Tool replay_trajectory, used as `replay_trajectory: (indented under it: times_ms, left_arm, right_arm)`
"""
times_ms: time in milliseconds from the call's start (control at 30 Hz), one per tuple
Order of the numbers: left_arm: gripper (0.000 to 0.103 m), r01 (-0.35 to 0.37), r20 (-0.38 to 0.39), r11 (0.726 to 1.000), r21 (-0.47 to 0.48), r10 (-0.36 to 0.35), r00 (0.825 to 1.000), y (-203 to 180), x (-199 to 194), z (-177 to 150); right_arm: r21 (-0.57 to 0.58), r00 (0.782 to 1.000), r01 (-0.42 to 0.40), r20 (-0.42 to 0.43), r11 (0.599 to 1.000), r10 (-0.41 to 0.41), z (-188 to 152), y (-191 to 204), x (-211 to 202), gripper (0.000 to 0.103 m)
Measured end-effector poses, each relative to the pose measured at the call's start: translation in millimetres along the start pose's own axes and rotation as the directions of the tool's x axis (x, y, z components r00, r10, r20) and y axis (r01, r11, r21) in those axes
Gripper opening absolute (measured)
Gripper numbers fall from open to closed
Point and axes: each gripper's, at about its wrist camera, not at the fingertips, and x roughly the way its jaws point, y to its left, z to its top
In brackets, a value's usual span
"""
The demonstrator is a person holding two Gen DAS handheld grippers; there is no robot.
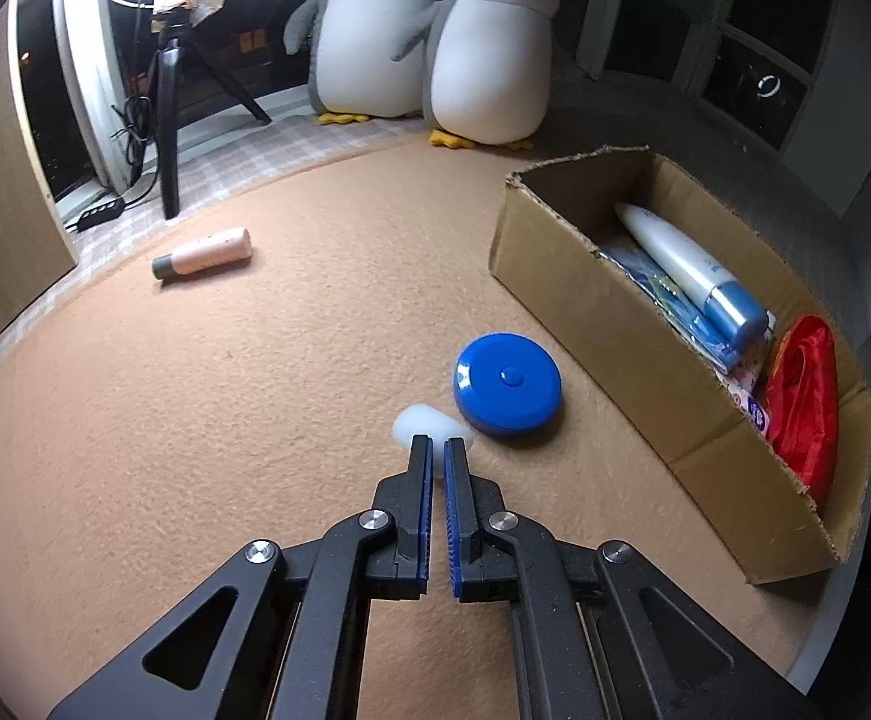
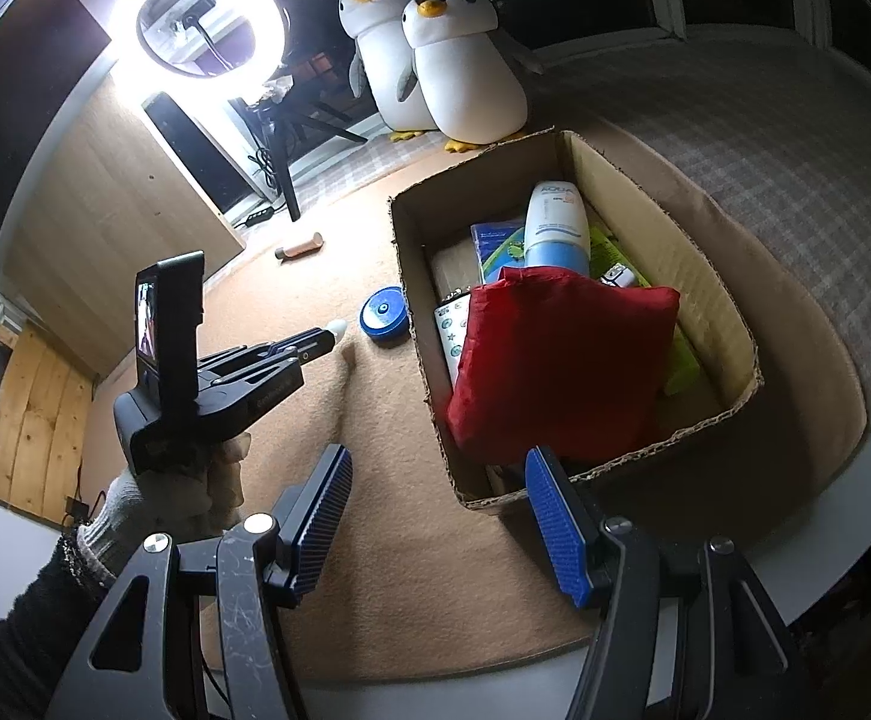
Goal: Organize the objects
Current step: 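Carry the white cap into the cardboard box with the left gripper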
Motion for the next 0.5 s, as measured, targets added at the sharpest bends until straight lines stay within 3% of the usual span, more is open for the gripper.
replay_trajectory:
  times_ms: [267,500]
  left_arm:
    - [0.004,0.059,0.045,0.998,-0.025,-0.058,0.997,-4,-29,7]
    - [0.004,0.158,0.074,0.987,0.009,-0.158,0.985,-41,-49,21]
  right_arm:
    - [-0.007,1.000,0.000,0.011,1.000,0.000,1,2,-3,0.056]
    - [-0.011,1.000,0.002,0.018,1.000,-0.002,0,0,-8,0.056]
